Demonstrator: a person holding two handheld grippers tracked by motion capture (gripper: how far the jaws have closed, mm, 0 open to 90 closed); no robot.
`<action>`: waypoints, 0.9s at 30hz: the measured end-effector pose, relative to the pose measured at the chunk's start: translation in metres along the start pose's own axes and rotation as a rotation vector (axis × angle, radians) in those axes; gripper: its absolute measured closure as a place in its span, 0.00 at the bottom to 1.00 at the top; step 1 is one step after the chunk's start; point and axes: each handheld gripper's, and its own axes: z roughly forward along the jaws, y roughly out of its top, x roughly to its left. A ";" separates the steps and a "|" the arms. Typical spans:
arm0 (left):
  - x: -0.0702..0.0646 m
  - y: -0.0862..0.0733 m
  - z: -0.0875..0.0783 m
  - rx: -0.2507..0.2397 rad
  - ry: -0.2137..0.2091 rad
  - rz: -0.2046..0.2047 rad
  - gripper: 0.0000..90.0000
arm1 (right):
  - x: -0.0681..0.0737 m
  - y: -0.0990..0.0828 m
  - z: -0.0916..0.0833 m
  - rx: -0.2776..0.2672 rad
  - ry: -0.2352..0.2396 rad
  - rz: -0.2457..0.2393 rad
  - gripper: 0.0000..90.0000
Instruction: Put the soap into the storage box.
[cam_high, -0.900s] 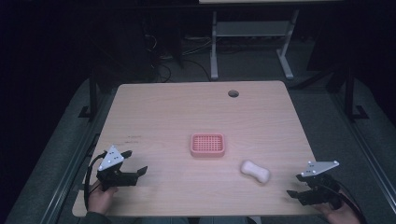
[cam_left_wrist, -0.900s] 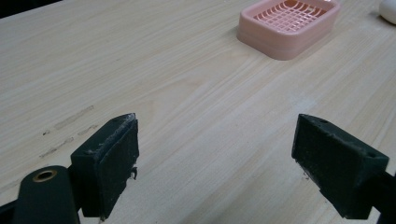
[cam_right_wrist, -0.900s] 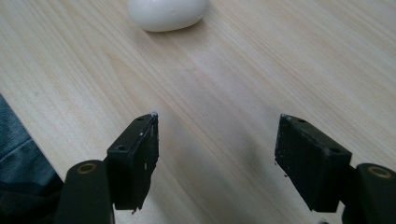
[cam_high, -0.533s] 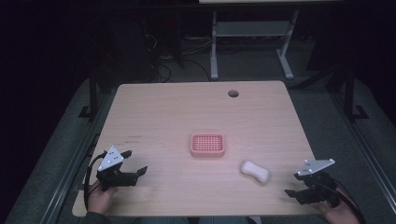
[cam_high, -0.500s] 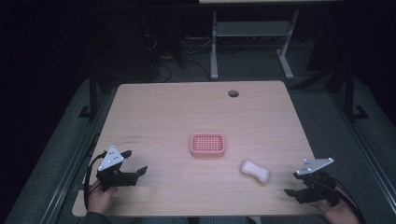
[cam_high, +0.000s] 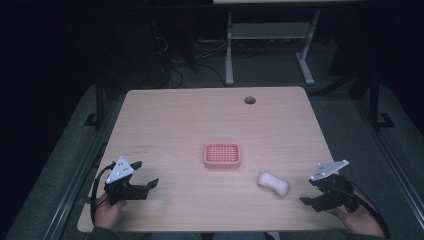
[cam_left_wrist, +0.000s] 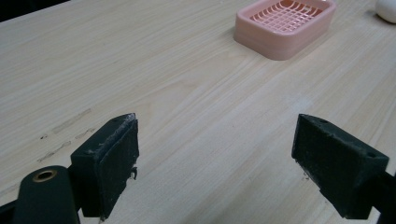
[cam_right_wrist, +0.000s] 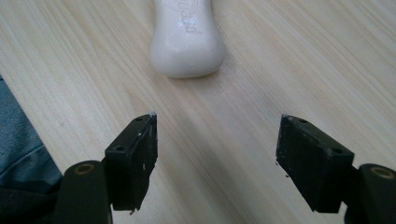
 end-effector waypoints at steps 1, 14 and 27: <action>0.000 0.000 0.000 0.000 -0.001 0.001 0.16 | 0.000 0.002 0.000 0.001 0.001 -0.004 0.32; 0.002 -0.001 -0.001 -0.010 0.004 -0.017 0.16 | 0.003 0.024 0.004 0.029 0.022 -0.054 0.32; 0.001 0.000 -0.002 -0.011 0.003 -0.015 0.16 | 0.005 0.049 0.009 0.047 0.033 -0.123 0.32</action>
